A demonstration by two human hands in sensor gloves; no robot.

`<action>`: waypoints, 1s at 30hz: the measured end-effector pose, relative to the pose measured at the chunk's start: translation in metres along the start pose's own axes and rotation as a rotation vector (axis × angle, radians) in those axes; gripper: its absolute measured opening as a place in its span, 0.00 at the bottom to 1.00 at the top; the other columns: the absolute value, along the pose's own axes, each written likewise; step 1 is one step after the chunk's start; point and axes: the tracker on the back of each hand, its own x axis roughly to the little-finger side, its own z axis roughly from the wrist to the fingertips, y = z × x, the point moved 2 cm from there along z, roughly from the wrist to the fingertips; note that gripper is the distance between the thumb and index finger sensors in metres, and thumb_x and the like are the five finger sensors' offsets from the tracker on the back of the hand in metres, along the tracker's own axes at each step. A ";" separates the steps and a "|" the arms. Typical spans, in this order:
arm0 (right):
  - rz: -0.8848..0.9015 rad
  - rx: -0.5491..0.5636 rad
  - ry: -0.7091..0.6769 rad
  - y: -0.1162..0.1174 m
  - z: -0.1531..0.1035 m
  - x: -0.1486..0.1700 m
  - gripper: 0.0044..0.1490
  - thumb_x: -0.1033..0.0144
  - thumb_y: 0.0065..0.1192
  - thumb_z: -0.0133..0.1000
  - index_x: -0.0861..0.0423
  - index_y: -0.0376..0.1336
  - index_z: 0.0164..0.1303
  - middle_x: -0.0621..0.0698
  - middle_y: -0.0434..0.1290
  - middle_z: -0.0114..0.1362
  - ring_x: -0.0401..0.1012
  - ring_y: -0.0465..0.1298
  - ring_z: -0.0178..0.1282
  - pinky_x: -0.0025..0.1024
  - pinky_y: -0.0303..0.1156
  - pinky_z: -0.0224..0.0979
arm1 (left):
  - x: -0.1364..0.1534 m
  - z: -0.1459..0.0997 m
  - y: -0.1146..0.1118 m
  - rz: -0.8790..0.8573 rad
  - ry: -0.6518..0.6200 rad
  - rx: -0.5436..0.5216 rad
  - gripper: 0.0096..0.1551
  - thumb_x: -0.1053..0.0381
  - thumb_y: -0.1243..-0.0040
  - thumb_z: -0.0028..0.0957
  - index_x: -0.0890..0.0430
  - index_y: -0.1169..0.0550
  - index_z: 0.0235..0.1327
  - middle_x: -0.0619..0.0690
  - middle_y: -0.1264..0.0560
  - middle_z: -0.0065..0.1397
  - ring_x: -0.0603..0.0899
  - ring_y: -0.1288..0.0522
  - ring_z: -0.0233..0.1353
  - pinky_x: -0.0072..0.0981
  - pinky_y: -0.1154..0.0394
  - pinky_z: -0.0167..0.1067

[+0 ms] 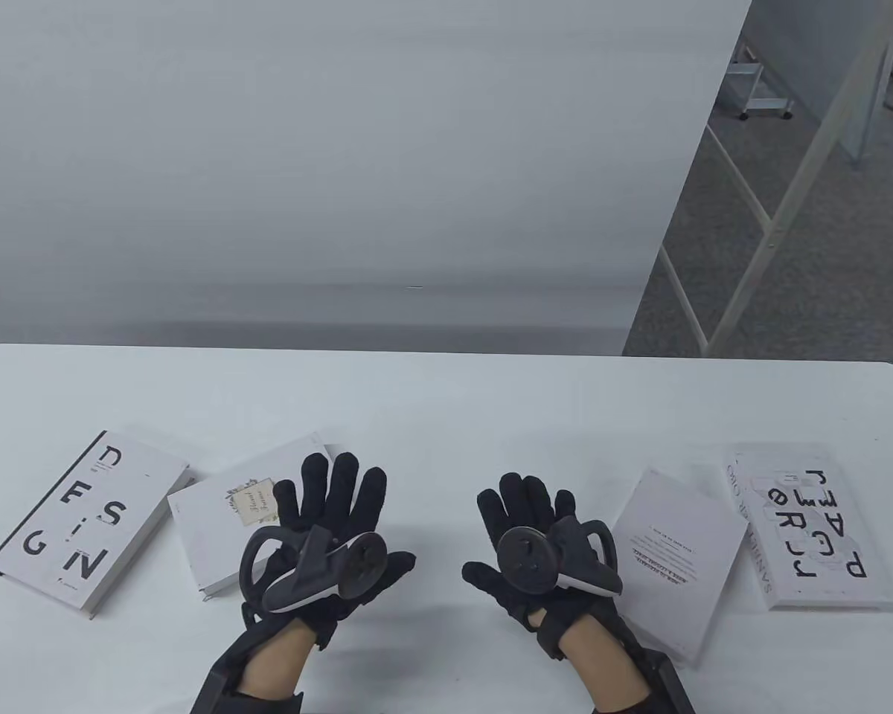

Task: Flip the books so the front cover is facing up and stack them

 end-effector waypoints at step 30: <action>0.077 -0.013 0.489 -0.008 -0.084 0.171 0.54 0.39 0.55 0.55 0.63 0.43 0.77 0.75 0.42 0.79 0.76 0.47 0.75 0.80 0.42 0.66 | 0.021 0.000 -0.004 -0.038 0.060 0.030 0.64 0.18 0.68 0.49 0.62 0.55 0.84 0.70 0.61 0.82 0.83 0.62 0.78 0.81 0.56 0.67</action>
